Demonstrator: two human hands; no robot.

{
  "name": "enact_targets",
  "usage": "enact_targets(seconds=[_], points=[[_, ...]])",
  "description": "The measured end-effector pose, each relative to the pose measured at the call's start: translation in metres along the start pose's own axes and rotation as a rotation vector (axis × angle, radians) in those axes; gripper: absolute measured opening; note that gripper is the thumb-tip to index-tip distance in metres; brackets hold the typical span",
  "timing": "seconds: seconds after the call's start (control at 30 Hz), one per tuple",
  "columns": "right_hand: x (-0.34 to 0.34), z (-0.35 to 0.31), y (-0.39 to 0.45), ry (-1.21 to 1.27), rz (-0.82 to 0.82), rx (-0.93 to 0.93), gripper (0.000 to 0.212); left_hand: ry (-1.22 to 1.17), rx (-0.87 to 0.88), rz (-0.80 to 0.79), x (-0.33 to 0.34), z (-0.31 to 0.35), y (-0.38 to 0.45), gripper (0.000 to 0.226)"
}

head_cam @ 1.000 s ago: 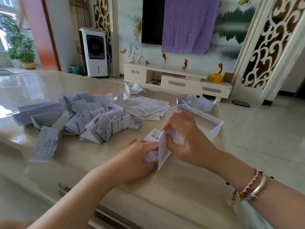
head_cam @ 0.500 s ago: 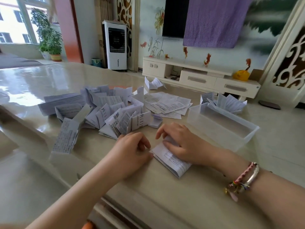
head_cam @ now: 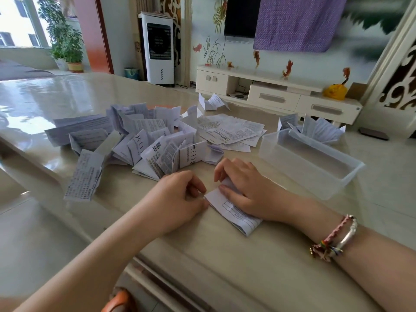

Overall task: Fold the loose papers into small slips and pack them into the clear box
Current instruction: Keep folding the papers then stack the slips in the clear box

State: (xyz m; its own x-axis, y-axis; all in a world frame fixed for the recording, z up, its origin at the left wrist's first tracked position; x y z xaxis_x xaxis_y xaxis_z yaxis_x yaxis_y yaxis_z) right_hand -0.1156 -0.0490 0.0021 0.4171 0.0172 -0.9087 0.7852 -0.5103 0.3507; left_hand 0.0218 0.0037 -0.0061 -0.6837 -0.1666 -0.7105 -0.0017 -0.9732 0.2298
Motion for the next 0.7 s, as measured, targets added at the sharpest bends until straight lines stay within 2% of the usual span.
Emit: enact_targets(seconds=[0.13, 0.3, 0.47, 0.6, 0.7], points=[[0.001, -0.001, 0.001, -0.023, -0.01, -0.01, 0.013, -0.002, 0.017, 0.02, -0.001, 0.003, -0.002, 0.017], [0.0, -0.002, -0.001, -0.033, -0.002, -0.016, 0.014, 0.058, 0.133, 0.109, -0.001, 0.017, -0.006, 0.019], [-0.001, -0.004, -0.002, -0.025, -0.002, -0.013, 0.014, 0.043, 0.21, 0.1, 0.011, 0.024, -0.006, 0.012], [-0.003, -0.003, -0.003, -0.031, 0.014, -0.002, 0.017, 0.064, 0.182, 0.072, 0.017, 0.019, -0.002, 0.014], [-0.008, -0.001, -0.008, -0.093, 0.054, 0.022, 0.029, 0.191, 0.154, 0.062, 0.02, 0.02, -0.004, 0.023]])
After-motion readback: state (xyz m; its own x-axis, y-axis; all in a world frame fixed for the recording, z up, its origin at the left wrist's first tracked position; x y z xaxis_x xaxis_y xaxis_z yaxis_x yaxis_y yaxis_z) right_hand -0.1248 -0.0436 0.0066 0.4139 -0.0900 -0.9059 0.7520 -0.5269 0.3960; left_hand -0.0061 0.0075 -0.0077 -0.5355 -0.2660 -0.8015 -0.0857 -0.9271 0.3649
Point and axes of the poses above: each hand's wrist, its own y-axis towards the middle knuckle, its own x-axis out of the palm, z = x × y, the point moved 6 cm from there along y, towards the middle knuckle, and after that the axes turned 1 degree about z, right-handed, at the moved point
